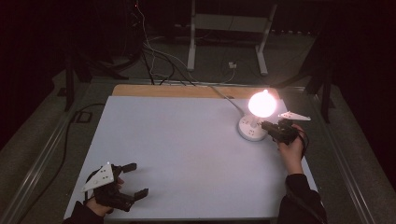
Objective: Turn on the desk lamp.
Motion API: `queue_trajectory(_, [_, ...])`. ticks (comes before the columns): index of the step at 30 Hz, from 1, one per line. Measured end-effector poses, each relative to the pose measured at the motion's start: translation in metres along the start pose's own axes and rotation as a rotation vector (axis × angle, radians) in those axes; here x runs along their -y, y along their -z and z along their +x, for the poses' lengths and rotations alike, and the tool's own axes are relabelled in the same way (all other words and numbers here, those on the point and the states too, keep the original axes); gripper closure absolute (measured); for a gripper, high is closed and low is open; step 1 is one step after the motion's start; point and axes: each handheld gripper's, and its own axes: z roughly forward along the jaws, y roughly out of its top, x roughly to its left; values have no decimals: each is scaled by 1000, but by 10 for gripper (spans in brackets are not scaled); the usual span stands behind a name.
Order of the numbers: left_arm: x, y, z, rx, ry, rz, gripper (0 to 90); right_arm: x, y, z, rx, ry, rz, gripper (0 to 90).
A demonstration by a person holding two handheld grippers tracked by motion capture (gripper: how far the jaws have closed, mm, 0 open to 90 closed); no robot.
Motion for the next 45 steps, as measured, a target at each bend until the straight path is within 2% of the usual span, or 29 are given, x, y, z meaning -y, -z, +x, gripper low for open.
queue_trajectory(1, [0, 0, 0, 0, 1, -1, 4, 0, 2, 0, -2, 8, -4, 708])
queue_trajectory(2, [0, 0, 0, 0, 1, 0, 4, 0, 2, 0, -2, 8, -4, 708])
queue_trajectory(3, [0, 0, 0, 0, 0, 0, 4, -1, 5, -1, -31, 4, -1, 622])
queue_trajectory(5, [0, 0, 0, 0, 0, 1, 4, -2, 7, -2, -53, 14, -1, 531])
queue_trajectory(6, [0, 0, 0, 0, 0, 1, 4, -2, 7, -2, -53, 14, -1, 531])
queue_trajectory(7, [0, 0, 0, 0, 1, 0, 4, -2, 9, -3, -73, 13, 2, 456])
queue_trajectory(8, [0, 0, 0, 0, 1, 0, 4, -2, 9, -3, -73, 13, 2, 456])
queue_trajectory(9, [0, 0, 0, -1, 1, 1, 4, -2, 11, -3, -84, -9, 6, 347])
queue_trajectory(10, [0, 0, 0, -1, 1, -1, 4, -2, 12, -3, -97, -25, 10, 340])
queue_trajectory(13, [0, 0, 0, -1, 2, -2, 4, -2, 16, -1, -117, -28, -6, 234])
queue_trajectory(15, [0, 0, 0, -1, 2, -2, 4, -3, 21, 1, -151, 2, -8, 135])
queue_trajectory(18, [0, 0, 0, 0, 1, -1, 4, -4, 25, 3, -173, 10, -13, 120])
queue_trajectory(20, [0, 0, 0, 0, 1, -1, 4, -6, 30, 6, -199, 13, -16, 17])
queue_trajectory(22, [0, 0, 0, 1, 0, -2, 4, -6, 32, 7, -211, 14, -23, 13])
queue_trajectory(23, [0, 0, 1, 1, 2, -3, 4, -4, 34, 9, -226, 26, -65, 0])
queue_trajectory(24, [0, 0, 1, 2, 4, -4, 4, -3, 36, 10, -243, 22, -71, 0])
queue_trajectory(27, [1, 0, 1, 2, 2, 2, 4, -1, 38, 14, -250, 33, -47, 0])
queue_trajectory(32, [0, 1, 1, -1, 2, -2, 4, 7, 44, 21, -236, 59, -33, 0])
queue_trajectory(42, [0, 0, 0, 4, 0, -2, 4, 24, 59, 41, -276, 77, 22, 0])
queue_trajectory(45, [0, 0, 1, 5, 3, -6, 4, 29, 63, 47, -285, 82, 21, 0])
